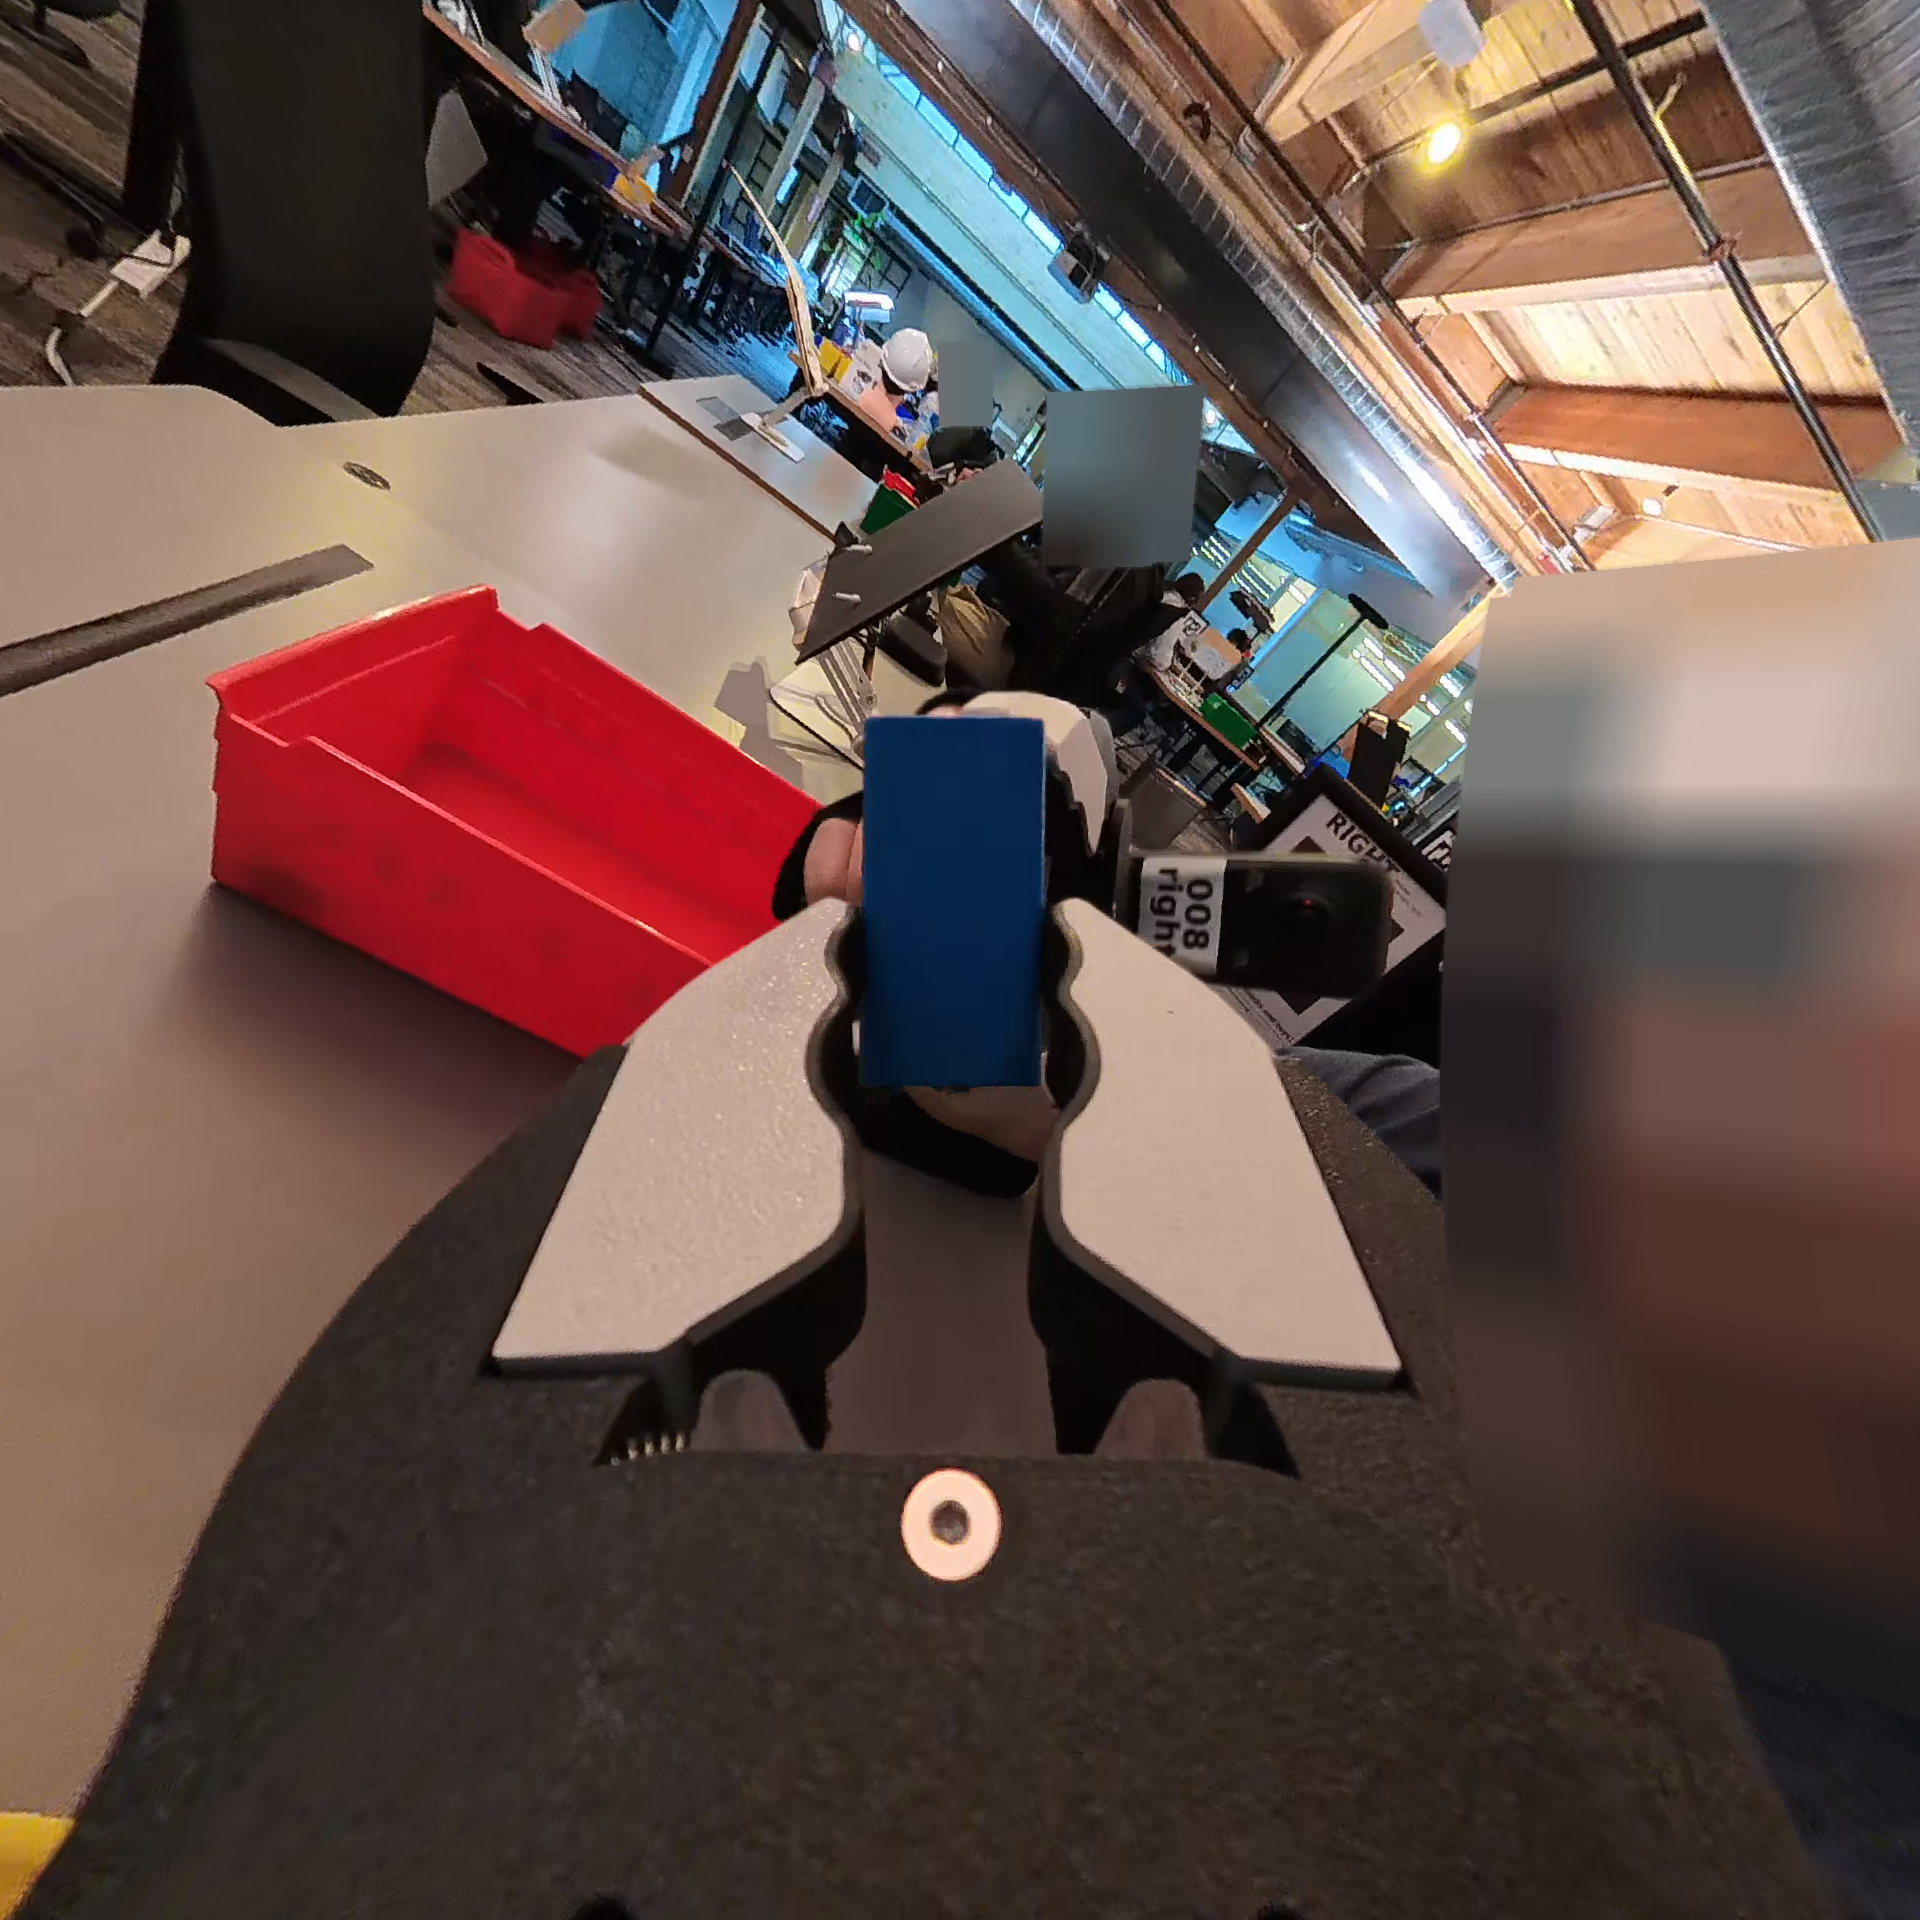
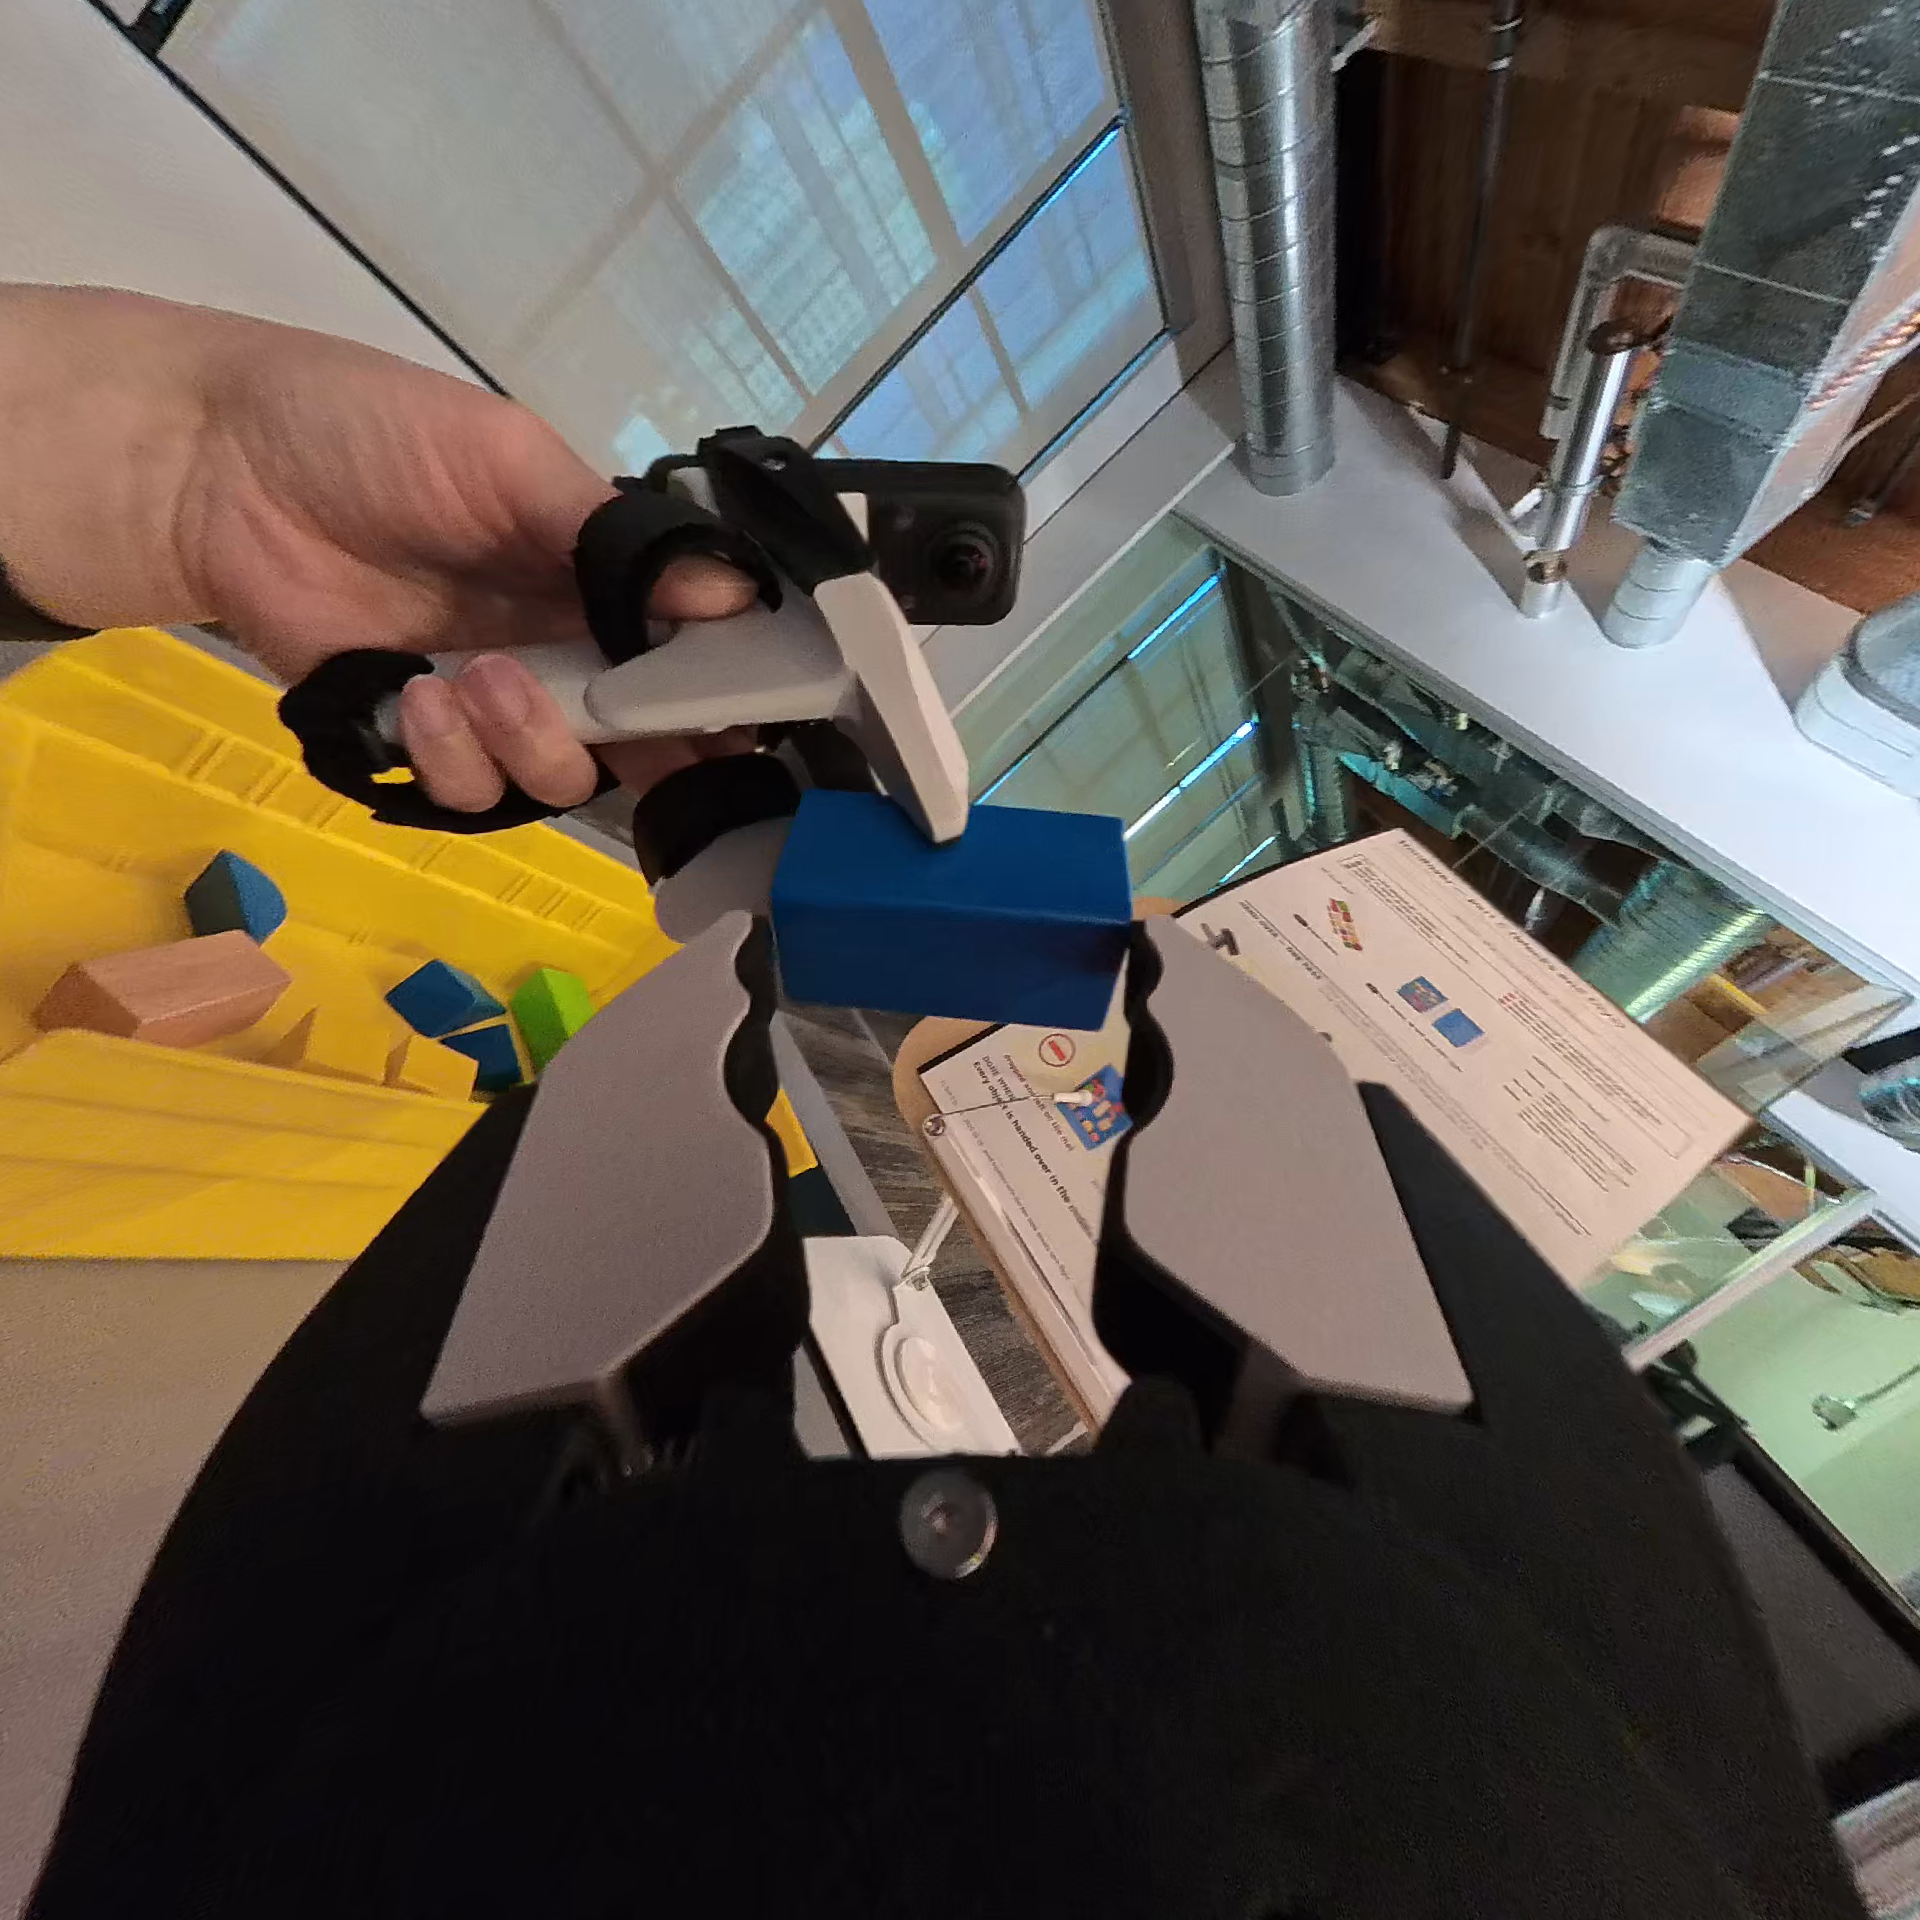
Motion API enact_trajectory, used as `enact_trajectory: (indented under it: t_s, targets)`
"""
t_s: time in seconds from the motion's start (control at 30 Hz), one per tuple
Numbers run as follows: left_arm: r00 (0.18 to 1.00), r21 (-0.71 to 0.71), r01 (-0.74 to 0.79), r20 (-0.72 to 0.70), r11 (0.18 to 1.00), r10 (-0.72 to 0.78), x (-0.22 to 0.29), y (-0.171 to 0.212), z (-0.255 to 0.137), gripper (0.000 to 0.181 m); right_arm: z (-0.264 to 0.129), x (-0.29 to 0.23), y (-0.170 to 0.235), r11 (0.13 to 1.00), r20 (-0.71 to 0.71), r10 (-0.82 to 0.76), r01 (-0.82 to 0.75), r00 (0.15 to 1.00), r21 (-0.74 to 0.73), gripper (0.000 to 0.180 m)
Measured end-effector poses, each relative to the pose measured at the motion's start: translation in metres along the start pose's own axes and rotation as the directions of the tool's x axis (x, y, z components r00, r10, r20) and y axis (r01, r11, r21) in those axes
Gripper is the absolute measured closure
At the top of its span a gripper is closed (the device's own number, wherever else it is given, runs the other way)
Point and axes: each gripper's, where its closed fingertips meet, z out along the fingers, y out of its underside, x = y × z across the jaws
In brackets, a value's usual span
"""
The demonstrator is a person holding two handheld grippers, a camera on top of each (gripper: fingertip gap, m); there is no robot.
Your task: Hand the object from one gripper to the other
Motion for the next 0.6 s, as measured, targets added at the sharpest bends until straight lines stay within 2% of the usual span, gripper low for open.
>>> enact_trajectory:
  t_s: [0.2,0.47,0.53,0.6]
  targets:
    - [0.999,0.002,0.016,-0.038,1.000,-0.016,0.006,0.001,0.006,0.148,0.000,0.005,-0.002,0.999,-0.085,-0.035,0.036,0.996,0.010,0.111]
    - [1.000,-0.030,-0.012,-0.023,0.999,0.012,0.006,0.003,0.006,0.147,-0.006,0.011,-0.003,1.000,0.021,0.016,-0.016,1.000,-0.024,0.112]
    - [0.998,-0.023,-0.049,0.044,0.999,0.050,0.001,-0.001,-0.001,0.145,-0.012,0.032,0.002,0.997,0.010,0.018,-0.017,1.000,-0.081,0.112]
    - [0.985,-0.025,-0.098,0.138,0.995,0.101,-0.007,-0.005,-0.012,0.145,-0.025,0.065,0.027,0.972,-0.029,0.061,-0.066,0.998,-0.224,0.111]
